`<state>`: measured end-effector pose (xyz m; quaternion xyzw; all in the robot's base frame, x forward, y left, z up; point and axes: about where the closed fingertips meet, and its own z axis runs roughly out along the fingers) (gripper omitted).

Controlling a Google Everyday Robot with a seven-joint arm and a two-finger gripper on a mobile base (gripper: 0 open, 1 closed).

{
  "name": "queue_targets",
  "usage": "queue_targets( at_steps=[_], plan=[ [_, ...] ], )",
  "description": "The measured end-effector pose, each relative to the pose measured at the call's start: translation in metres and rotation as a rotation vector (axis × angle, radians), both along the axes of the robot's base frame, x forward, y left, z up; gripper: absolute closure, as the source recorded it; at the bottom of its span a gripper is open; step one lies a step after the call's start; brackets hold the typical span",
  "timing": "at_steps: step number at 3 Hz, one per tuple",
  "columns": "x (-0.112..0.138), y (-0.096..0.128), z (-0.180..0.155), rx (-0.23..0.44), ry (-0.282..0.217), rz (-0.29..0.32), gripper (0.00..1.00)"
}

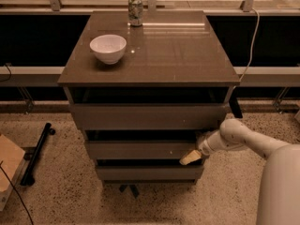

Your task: Open middle drawer

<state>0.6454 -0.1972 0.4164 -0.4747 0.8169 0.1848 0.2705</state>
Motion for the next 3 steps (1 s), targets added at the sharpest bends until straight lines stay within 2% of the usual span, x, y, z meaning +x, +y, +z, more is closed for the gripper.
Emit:
queue_targets(
  at_steps=[2,3],
  plan=[
    [0.0000,0.0000,0.0031,0.000,0.000,0.000,0.64],
    [0.0000,0.0000,0.0081,0.000,0.000,0.000,0.54]
  ],
)
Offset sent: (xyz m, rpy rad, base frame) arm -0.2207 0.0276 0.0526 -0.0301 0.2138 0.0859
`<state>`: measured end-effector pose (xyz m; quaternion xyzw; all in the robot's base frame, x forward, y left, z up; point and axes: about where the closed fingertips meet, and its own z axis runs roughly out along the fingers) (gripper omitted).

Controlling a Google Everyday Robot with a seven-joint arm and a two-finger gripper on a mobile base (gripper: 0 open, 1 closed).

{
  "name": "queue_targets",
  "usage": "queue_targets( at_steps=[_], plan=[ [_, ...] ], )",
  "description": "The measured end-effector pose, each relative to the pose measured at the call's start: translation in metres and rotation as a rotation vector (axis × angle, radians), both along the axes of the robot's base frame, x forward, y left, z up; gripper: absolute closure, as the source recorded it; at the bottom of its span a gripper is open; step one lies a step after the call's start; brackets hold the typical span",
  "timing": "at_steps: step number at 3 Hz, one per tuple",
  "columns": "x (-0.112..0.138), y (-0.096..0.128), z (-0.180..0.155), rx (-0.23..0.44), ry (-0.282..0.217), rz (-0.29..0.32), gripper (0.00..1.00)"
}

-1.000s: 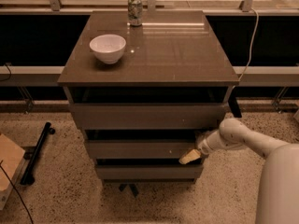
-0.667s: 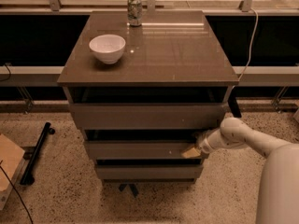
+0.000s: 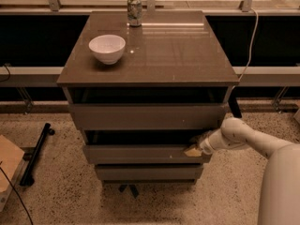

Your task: Open middle drawer

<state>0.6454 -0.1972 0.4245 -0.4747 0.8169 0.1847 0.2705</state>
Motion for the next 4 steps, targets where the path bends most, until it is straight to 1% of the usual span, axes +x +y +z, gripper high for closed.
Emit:
queue_targets(
  at_steps=[1,2,3,4],
  plan=[
    [0.000,0.000,0.000,0.000,0.000,0.000,0.29],
    [0.000,0.000,0.000,0.000,0.000,0.000,0.07],
    [0.000,0.000,0.001,0.000,0.001,0.001,1.00],
    [-0.027,-0.002,-0.008,-0.026,0.053,0.056,1.00]
  ],
)
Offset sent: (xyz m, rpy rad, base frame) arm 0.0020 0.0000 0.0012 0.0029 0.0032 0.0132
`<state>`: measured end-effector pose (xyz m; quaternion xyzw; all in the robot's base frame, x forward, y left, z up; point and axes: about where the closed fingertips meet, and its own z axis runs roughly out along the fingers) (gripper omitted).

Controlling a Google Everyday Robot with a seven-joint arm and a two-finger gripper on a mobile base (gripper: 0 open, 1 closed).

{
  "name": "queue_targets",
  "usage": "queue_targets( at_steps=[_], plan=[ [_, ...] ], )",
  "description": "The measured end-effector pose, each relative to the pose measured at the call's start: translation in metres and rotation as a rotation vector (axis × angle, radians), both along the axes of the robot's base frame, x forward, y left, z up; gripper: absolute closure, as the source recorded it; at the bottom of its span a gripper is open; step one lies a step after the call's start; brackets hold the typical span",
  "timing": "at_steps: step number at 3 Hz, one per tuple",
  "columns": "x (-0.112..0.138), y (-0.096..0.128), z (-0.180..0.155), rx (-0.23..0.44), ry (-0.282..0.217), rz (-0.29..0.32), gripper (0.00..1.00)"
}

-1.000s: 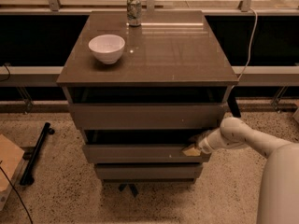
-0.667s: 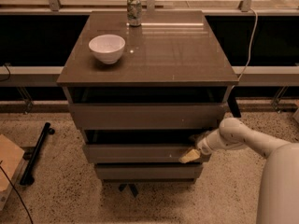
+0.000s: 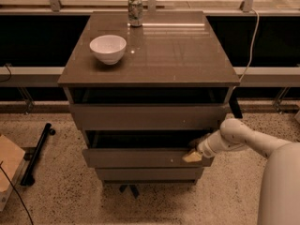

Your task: Open middle drawer

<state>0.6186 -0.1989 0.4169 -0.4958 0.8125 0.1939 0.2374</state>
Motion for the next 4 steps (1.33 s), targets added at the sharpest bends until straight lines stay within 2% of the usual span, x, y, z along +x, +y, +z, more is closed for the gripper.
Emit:
queue_targets(
  at_steps=[2,3,4],
  plan=[
    [0.000,0.000,0.000,0.000,0.000,0.000,1.00],
    [-0.044,0.003,-0.007,-0.024,0.071,0.046,0.81],
    [-0.044,0.003,-0.004,-0.025,0.073,0.047,0.58]
  ],
)
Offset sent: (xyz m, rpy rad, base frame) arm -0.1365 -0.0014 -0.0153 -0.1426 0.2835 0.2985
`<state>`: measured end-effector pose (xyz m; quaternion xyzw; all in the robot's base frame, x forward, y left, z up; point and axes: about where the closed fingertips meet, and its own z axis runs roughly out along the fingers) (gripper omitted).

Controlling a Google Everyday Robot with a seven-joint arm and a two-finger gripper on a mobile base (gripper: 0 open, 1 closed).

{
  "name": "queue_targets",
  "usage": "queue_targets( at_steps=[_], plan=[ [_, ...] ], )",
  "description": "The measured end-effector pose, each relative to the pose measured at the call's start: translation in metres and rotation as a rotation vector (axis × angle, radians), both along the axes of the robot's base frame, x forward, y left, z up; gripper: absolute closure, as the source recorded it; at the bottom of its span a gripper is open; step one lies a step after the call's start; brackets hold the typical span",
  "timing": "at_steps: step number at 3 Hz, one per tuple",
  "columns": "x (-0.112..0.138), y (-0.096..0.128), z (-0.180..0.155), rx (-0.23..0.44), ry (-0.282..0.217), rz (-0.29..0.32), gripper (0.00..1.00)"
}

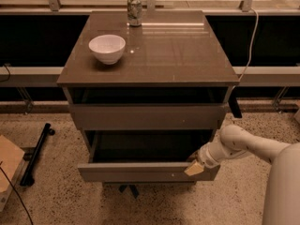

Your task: Open middle drawer

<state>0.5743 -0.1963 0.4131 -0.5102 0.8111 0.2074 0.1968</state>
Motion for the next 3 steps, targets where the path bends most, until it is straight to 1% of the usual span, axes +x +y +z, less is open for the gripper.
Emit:
queue_targets(
  at_steps=[1,2,3],
  plan=[
    [0.000,0.000,0.001,0.000,0.000,0.000,0.36],
    [-0.046,0.005,-0.007,-0.012,0.086,0.025,0.11],
    [-0.046,0.005,-0.007,-0.012,0.089,0.026,0.00]
  ],
)
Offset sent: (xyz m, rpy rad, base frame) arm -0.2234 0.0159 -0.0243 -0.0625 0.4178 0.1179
